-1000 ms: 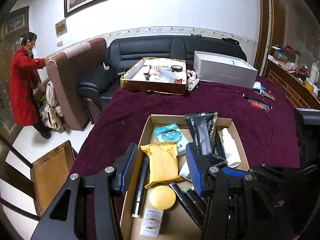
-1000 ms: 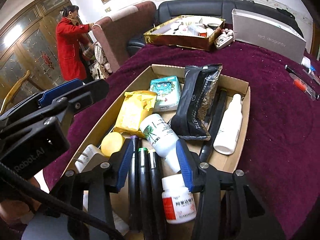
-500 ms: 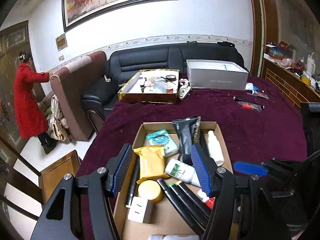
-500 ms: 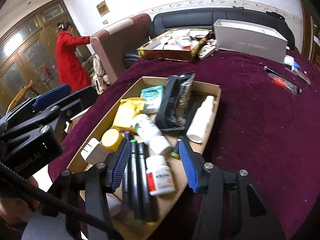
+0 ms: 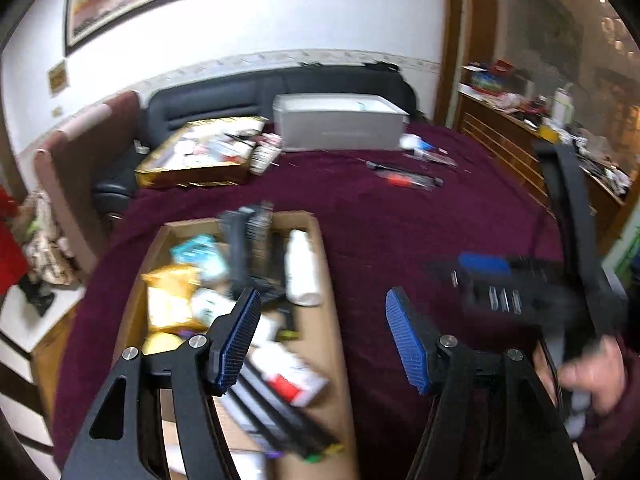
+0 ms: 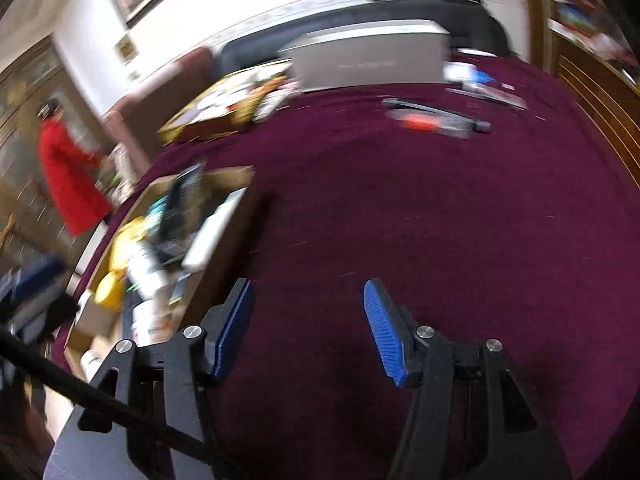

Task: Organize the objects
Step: 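Move both open grippers back toward the marker and clear package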

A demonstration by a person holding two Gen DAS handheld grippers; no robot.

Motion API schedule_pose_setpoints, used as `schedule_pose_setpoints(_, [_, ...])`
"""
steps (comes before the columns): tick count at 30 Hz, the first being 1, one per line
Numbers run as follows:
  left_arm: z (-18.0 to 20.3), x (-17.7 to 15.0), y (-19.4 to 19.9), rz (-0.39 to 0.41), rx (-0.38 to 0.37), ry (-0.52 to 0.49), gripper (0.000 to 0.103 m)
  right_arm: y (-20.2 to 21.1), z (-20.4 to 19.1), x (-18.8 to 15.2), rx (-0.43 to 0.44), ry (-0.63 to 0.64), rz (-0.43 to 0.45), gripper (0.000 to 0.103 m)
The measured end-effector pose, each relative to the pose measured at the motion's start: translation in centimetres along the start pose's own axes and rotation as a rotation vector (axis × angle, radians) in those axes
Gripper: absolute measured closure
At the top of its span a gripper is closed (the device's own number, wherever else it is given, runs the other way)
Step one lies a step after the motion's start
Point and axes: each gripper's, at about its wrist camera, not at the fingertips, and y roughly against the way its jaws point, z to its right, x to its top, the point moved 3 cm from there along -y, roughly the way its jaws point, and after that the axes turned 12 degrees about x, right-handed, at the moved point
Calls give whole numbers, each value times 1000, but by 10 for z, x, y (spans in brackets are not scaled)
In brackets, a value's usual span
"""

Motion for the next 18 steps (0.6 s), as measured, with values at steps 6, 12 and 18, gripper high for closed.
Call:
schedule_pose_setpoints(6, [44, -10, -14, -60, -107, -8, 44, 16, 69, 47, 23, -132, 62, 47])
schedule_pose_setpoints(12, [71, -19, -35, -133, -141, -30, 44, -2, 116, 93, 48, -214, 47, 46])
schedule_pose_setpoints(18, [95, -30, -54, -197, -163, -65, 44, -36, 141, 134, 140, -274, 17, 45])
